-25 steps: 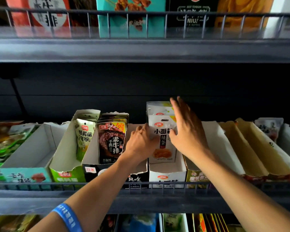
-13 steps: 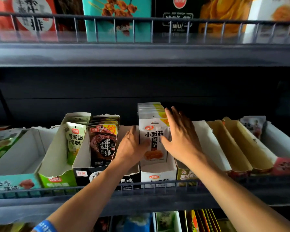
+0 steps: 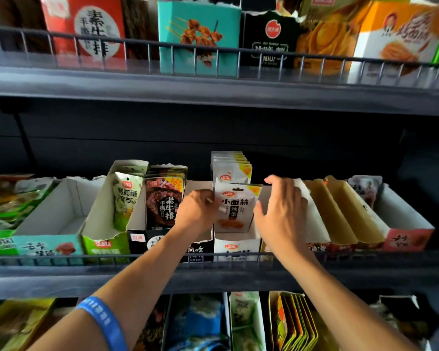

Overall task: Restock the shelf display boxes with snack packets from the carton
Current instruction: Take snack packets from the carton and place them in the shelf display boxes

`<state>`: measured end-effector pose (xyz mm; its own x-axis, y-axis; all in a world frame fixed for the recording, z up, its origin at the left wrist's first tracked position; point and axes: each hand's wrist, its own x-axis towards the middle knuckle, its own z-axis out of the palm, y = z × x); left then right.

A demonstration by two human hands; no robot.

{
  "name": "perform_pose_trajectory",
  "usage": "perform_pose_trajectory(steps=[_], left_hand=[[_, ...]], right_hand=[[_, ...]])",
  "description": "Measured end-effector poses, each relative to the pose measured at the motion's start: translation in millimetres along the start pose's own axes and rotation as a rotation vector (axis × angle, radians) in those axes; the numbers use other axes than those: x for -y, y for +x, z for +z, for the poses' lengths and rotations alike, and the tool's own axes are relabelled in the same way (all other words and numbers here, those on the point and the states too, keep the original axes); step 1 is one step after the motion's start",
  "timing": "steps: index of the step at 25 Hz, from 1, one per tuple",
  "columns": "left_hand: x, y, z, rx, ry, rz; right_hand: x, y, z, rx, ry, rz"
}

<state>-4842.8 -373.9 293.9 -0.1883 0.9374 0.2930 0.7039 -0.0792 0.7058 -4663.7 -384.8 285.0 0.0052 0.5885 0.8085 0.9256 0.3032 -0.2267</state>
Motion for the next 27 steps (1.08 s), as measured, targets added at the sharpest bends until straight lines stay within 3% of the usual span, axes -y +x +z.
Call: perform_pose_trajectory(steps=[2,5,7,10,13,18,21,24,27], left_hand=[[-1,6,-3,-0.012,0.0,-0.055],[-3,15,0,-0.078,0.007,-0.1],[-4,20,4,-0.085,-0.02,-0.112],[-2,27,7,-0.106,0.033,-0.1],[2,28,8,-0.115,0.12,-0.089],[0,28,12,-0.201,0.16,-0.069],[0,26,15,-0.259,0.216,0.011],[10,28,17,-0.278,0.179,0.112],[23,27,20,-0.176,0.195,0.299]], right_hand=[[-3,2,3,0.022,0.046,-0.063],[-7,2,13,0.322,0.123,-0.179],[-9,2,22,0.545,0.161,-0.155],[-14,1,38,0.694,0.092,-0.191],[-13,-4,40,0.721,0.046,-0.236],[-12,-5,36,0.588,0.016,-0.257],[-16,-7,38,0.644,-0.008,-0.244],[-18,-8,36,0.581,0.035,-0.258],[-18,-10,36,0.557,0.028,-0.267]])
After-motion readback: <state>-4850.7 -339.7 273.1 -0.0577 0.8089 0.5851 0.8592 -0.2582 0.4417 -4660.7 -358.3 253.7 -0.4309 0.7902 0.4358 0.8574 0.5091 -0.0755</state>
